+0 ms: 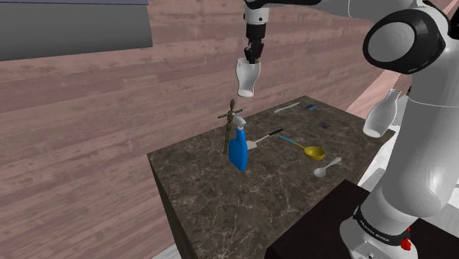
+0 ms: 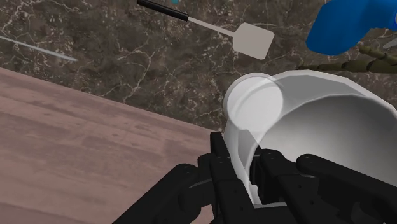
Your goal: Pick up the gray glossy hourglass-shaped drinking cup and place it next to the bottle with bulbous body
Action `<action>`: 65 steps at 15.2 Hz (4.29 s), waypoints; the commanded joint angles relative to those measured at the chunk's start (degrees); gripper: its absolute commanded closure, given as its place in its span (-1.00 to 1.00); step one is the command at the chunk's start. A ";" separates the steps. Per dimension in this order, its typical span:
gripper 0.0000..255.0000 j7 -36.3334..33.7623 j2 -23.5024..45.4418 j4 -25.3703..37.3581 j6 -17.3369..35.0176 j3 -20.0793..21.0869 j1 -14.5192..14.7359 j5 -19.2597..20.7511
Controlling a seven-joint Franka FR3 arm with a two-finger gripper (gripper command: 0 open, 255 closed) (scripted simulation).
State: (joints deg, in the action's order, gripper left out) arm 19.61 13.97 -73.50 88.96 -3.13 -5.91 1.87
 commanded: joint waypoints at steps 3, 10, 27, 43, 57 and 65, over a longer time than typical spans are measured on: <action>1.00 0.26 1.59 5.42 -3.83 -0.05 -0.12 -0.10; 1.00 0.64 5.88 17.61 -11.73 -0.10 -0.34 -0.32; 1.00 13.76 -10.99 -2.29 -8.14 -4.99 -8.42 -0.07; 1.00 34.56 -19.56 -12.32 -5.69 -15.93 -18.19 1.30; 1.00 49.68 -17.48 -13.11 -2.48 -24.44 -25.01 0.32; 1.00 48.76 -19.92 -21.99 4.20 -24.03 -24.84 1.44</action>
State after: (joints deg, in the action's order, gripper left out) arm 68.42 -5.63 -94.37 92.27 -27.17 -30.73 3.17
